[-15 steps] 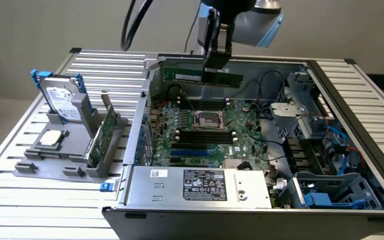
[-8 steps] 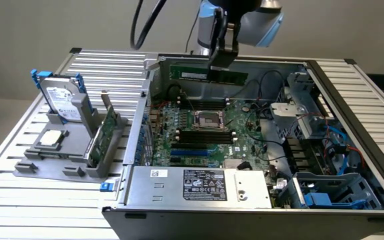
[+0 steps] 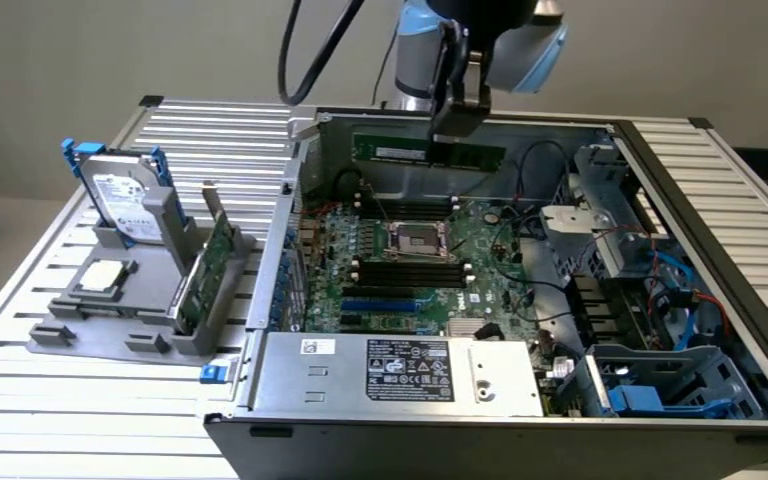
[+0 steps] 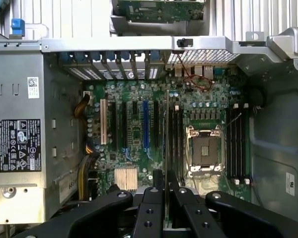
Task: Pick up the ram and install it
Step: 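Pick up the ram and move it above insertion slot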
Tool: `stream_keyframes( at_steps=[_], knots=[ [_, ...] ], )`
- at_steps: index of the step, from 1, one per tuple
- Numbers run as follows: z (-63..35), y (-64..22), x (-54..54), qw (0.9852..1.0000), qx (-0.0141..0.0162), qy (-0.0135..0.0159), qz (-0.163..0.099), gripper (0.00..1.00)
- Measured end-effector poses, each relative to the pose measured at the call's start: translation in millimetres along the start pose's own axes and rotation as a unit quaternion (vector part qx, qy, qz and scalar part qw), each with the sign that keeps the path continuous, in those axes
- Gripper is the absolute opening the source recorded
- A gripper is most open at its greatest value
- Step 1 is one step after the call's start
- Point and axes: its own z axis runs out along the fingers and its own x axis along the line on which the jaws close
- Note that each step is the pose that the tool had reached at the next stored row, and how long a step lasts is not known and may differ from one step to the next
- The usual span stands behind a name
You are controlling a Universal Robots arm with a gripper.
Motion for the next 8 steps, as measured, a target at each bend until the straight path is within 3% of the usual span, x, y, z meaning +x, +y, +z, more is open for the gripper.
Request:
stream_keyframes(
  at_steps=[8],
  knots=[
    [9.4, -1.4, -2.7, 0.9998, 0.0110, 0.0011, -0.017, 0.14]
  ],
)
